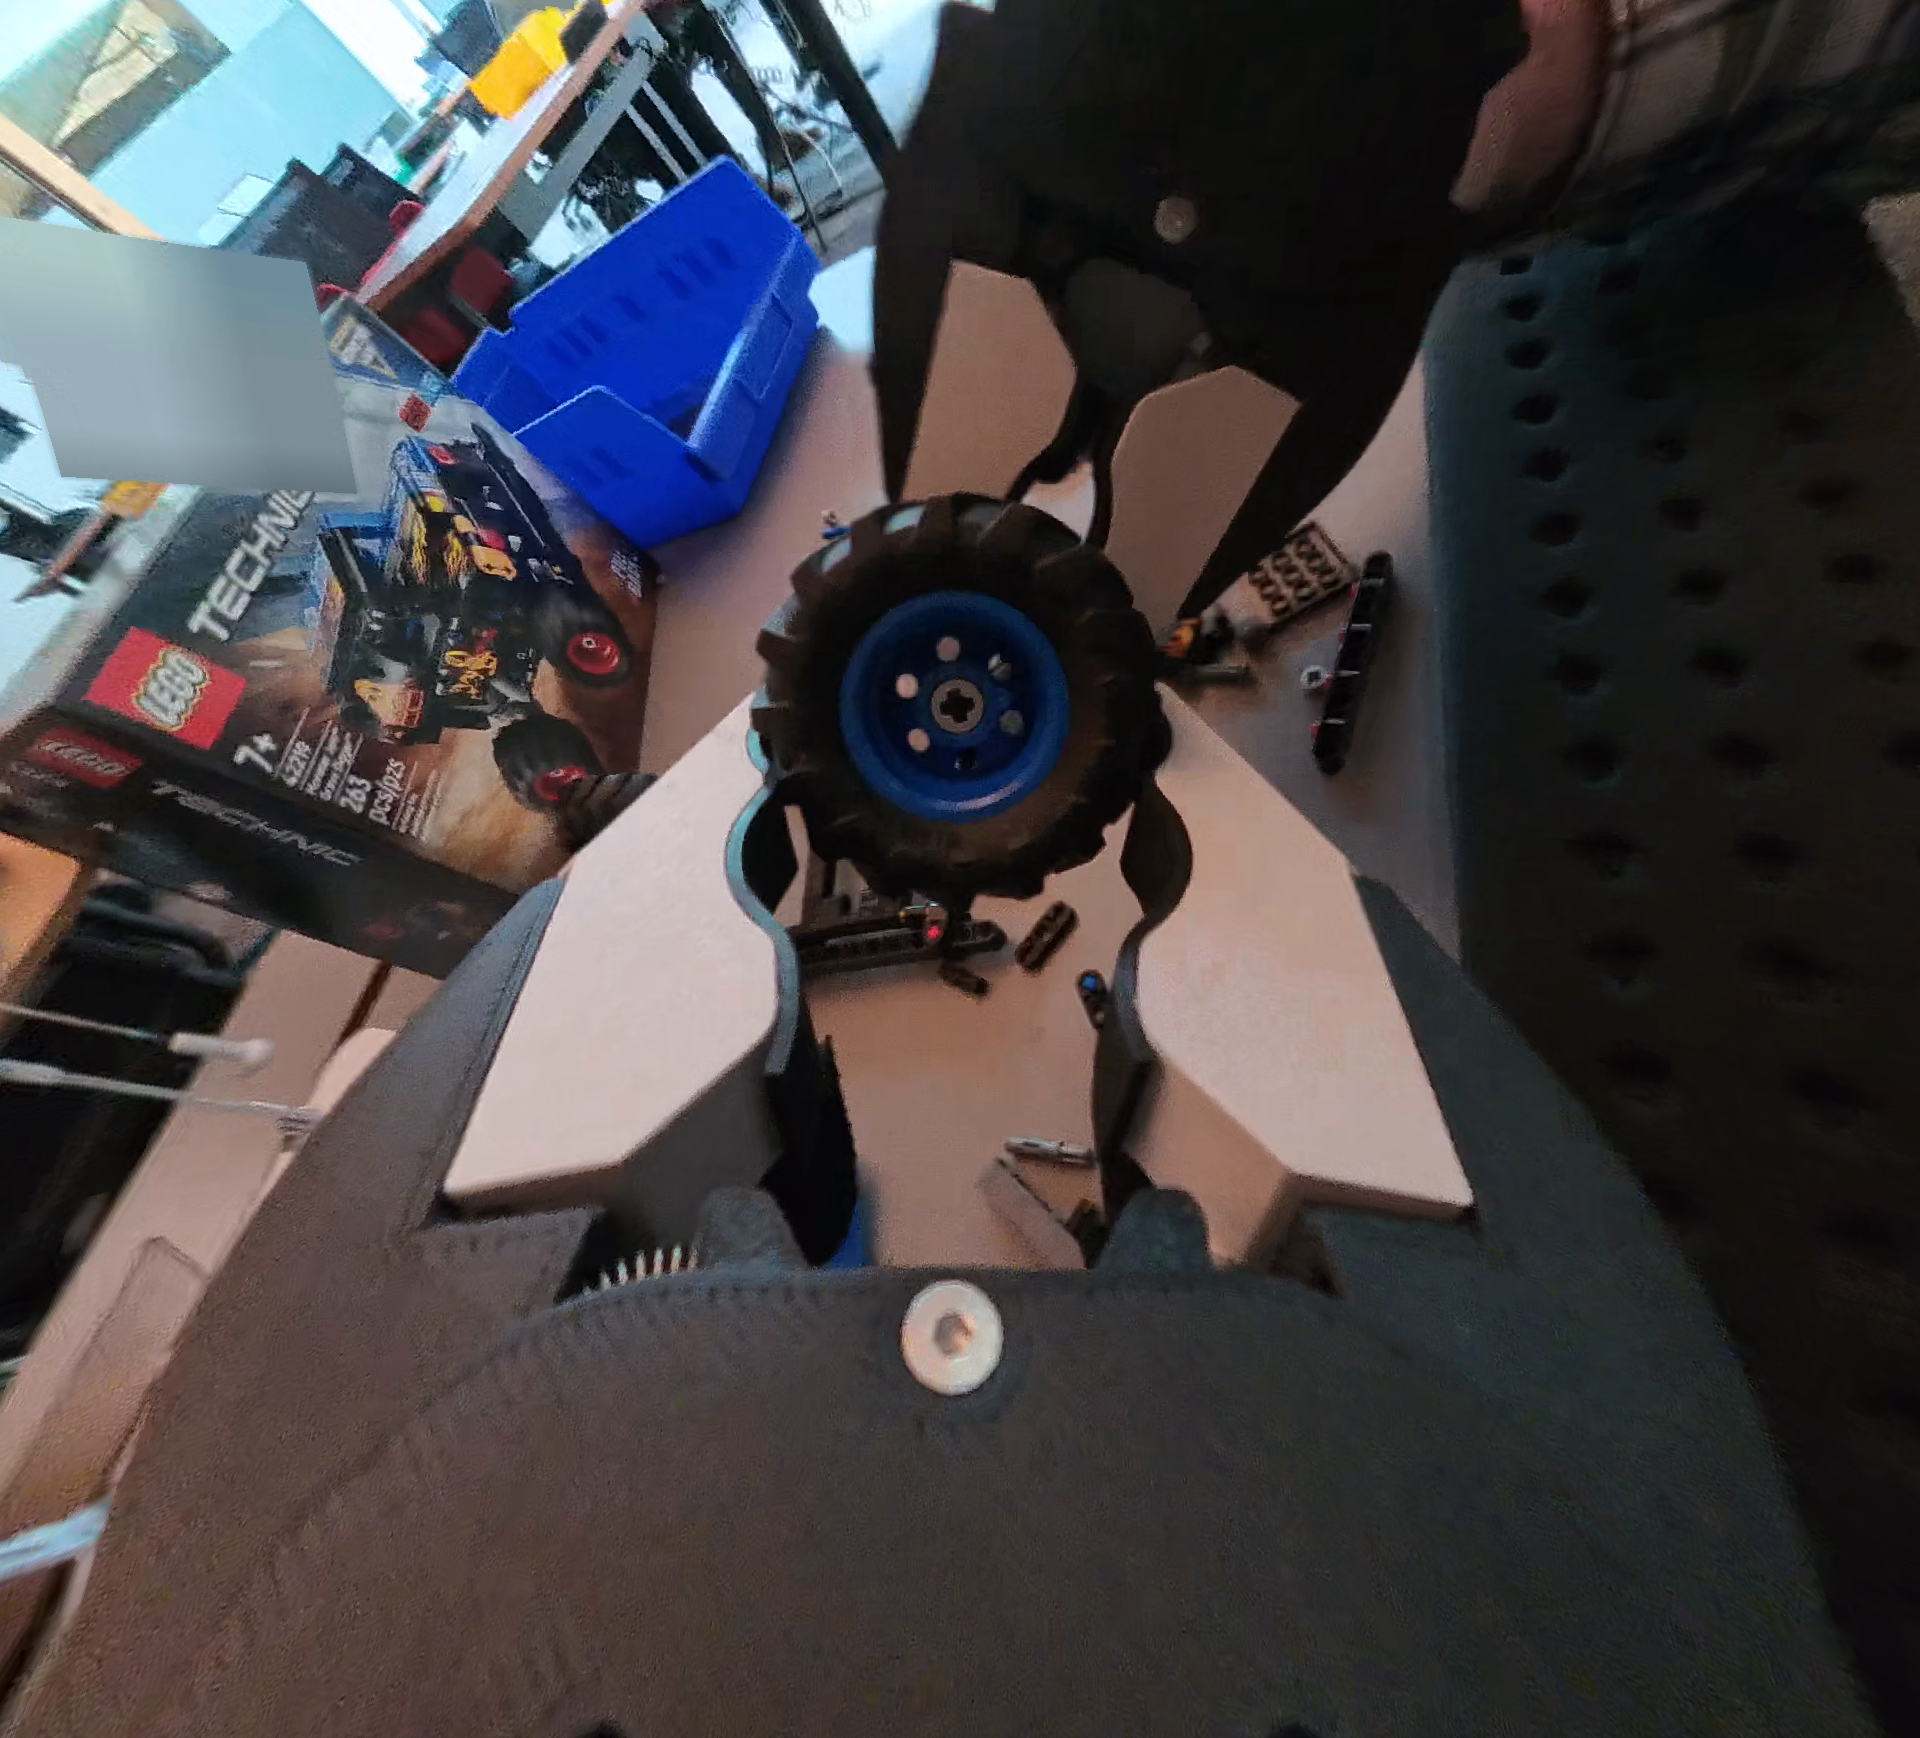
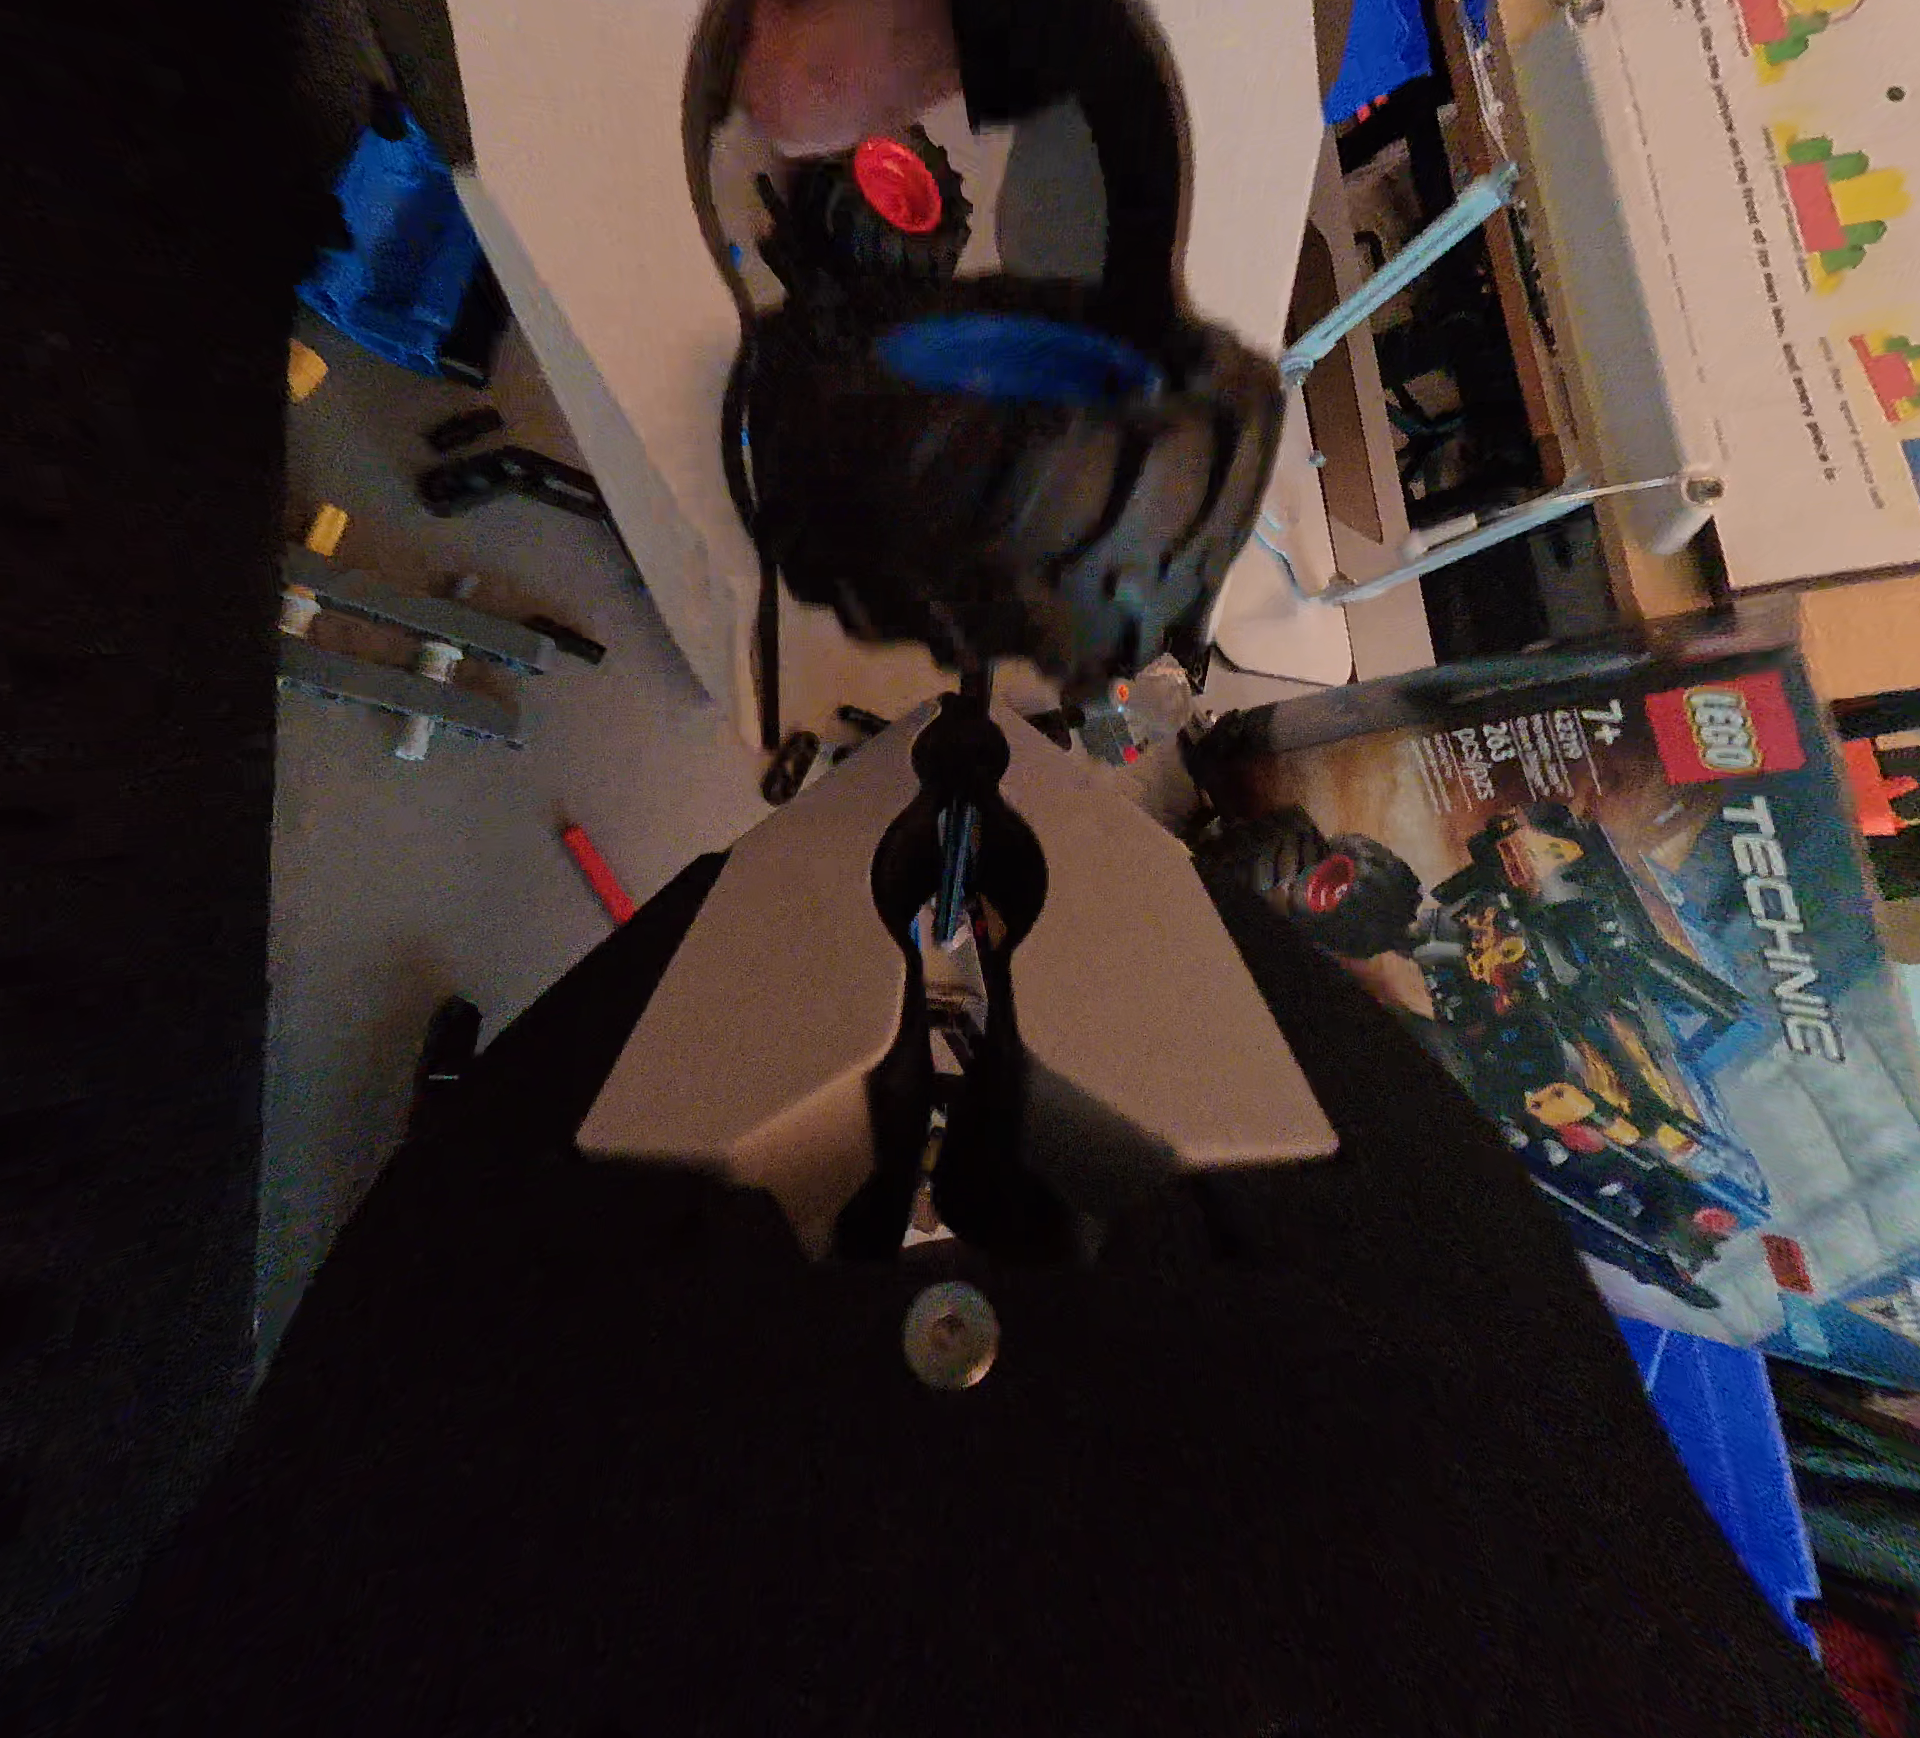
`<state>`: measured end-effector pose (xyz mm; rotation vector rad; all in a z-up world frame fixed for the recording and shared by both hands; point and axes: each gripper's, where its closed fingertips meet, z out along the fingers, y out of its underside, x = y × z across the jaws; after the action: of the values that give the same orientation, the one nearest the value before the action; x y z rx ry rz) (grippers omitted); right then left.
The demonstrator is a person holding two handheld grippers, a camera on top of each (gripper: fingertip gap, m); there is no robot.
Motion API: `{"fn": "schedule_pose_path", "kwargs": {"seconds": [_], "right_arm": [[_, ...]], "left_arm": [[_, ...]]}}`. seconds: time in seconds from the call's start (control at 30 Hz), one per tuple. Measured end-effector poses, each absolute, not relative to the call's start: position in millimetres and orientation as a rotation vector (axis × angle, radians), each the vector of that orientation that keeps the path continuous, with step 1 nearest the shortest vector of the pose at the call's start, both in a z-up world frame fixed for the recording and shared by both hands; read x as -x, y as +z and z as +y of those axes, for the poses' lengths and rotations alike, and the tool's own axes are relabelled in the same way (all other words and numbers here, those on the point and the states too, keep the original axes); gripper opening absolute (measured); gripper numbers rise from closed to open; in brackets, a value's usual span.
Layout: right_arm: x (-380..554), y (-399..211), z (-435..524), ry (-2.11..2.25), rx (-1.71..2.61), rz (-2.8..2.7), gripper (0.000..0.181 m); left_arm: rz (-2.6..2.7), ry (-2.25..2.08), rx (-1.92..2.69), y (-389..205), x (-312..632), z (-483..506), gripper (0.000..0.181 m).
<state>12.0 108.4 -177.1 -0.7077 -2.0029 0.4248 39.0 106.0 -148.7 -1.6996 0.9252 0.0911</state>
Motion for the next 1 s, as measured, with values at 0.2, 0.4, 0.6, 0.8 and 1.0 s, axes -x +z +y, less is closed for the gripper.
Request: {"fn": "schedule_pose_path", "kwargs": {"seconds": [0.2,0.4,0.6,0.8,1.0], "right_arm": [[-17.6,-156.4,111.3,0.713,0.842,-1.906,0.0],[-17.7,-123.4,86.7,0.907,0.833,-1.873,0.022],[-9.2,-106.3,75.7,1.022,0.852,-1.788,0.004],[-12.0,-104.5,75.0,0.975,0.833,-1.802,0.004],[-15.0,-102.8,73.3,0.943,0.79,-1.785,0.004]], "left_arm": [[0.719,-0.319,1.616,-117.5,-30.9,98.7,0.063],[0.689,-0.46,1.539,-111.5,-29.3,95.8,0.063],[0.674,-0.582,1.471,-103.8,-39.8,93.5,0.063],[0.683,-0.552,1.493,-111.5,-39.5,98.2,0.063],[0.682,-0.545,1.491,-107.4,-41.9,95.6,0.062]]}}
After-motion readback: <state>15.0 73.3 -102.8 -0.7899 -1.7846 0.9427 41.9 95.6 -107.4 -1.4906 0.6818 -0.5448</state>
